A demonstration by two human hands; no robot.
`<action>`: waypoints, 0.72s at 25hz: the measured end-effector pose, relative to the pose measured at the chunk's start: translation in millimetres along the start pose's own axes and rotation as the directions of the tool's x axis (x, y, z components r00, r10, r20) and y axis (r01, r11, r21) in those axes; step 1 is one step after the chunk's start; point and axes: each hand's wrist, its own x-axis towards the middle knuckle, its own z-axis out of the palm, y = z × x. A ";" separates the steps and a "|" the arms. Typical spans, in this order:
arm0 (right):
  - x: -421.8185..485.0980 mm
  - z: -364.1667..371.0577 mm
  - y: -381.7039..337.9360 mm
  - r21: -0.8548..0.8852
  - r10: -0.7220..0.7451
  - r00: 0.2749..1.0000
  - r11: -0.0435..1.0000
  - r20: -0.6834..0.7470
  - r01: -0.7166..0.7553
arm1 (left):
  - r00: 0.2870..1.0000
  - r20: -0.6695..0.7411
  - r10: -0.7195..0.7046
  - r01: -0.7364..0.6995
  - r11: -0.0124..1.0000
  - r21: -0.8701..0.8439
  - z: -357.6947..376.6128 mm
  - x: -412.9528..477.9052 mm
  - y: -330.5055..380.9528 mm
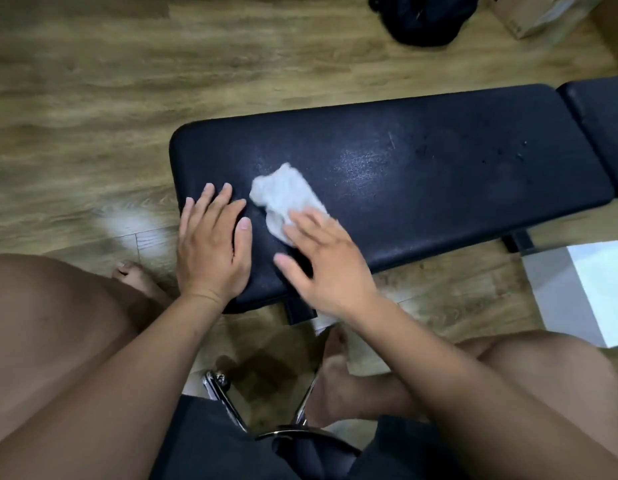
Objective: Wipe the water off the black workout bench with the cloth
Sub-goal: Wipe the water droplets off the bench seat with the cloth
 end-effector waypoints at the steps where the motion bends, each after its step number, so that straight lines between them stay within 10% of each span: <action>1: -15.6 -3.0 12.8 0.020 -0.093 0.996 0.995 -0.008 0.093 | 1.000 0.002 0.001 -0.001 1.000 0.001 -0.1 0.0 -0.5; 5: -18.6 -51.5 130.5 -0.213 0.185 0.982 0.959 -0.032 -0.188 | 1.000 -0.014 0.019 -0.019 1.000 0.004 1.7 0.0 -3.4; 7: 14.0 -75.6 176.0 -0.283 0.538 0.843 0.809 0.006 -0.515 | 0.999 -0.024 0.030 -0.030 1.000 -0.002 2.8 -0.4 -3.9; 10: 66.2 -78.5 159.8 -0.159 0.666 0.744 0.730 -0.051 -0.665 | 0.998 -0.041 0.036 -0.037 0.999 -0.006 3.1 0.1 -4.1; 15: 73.2 -19.3 16.4 -0.150 0.139 0.983 0.981 0.119 -0.120 | 0.999 -0.031 0.027 -0.027 1.000 0.007 2.8 0.1 -3.8; 18: 34.8 -16.3 12.9 -0.113 -0.210 0.939 0.962 0.273 0.248 | 0.999 -0.026 0.033 -0.033 0.999 0.009 1.9 -0.8 -3.8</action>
